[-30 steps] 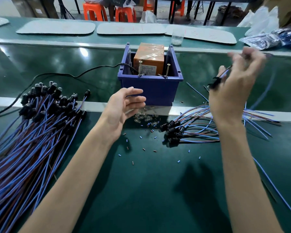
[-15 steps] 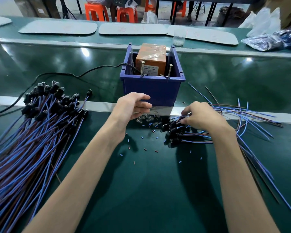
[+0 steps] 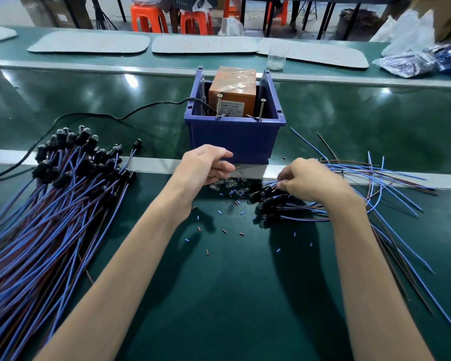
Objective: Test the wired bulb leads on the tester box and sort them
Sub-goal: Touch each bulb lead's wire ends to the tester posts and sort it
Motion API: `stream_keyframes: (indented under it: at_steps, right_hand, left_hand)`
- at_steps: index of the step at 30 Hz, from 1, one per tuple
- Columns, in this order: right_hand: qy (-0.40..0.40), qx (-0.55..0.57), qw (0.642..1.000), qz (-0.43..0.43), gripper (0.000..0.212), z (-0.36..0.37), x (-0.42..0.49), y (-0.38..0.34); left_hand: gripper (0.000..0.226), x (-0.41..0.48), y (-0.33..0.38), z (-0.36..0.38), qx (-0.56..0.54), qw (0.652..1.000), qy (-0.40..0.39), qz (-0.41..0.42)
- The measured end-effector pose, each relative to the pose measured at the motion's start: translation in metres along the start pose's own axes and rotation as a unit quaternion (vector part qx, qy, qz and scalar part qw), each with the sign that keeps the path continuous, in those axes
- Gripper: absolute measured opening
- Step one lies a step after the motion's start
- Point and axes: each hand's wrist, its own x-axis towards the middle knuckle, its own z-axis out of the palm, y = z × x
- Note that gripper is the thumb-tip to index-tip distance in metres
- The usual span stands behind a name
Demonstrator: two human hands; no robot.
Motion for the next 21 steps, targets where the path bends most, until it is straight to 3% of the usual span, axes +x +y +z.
stream_keyframes:
  at_steps: [4,7,8,10,13,17,21]
  right_hand:
    - [-0.03,-0.012,0.999,-0.011,0.027,0.002,0.001,0.0]
    - [-0.03,-0.003,0.999,-0.012,0.028,0.001,0.001,0.001]
    - [-0.032,0.0,0.999,-0.013,0.028,0.001,0.001,0.001]
    - [-0.034,0.002,0.999,-0.014,0.029,0.0,0.001,0.002]
    - [-0.032,0.004,0.999,-0.012,0.032,0.0,0.001,0.002]
    - [-0.035,0.002,0.999,-0.014,0.033,0.0,0.002,0.0]
    - [-0.039,0.012,0.999,-0.018,0.037,-0.001,0.001,0.0]
  left_hand:
    - [0.016,0.002,-0.002,-0.003,0.067,0.998,-0.015,0.006]
    - [0.013,0.005,-0.002,-0.023,0.184,0.981,-0.055,0.006]
    - [0.015,0.007,-0.003,-0.035,0.224,0.974,-0.034,0.01]
    - [0.019,0.013,-0.005,-0.062,0.332,0.939,0.085,0.019]
    - [0.029,0.017,-0.011,-0.095,0.483,0.841,0.246,0.0]
    - [0.041,0.023,-0.033,-0.105,0.571,0.78,0.251,-0.048]
    - [0.033,0.027,-0.046,-0.104,0.573,0.769,0.282,-0.019]
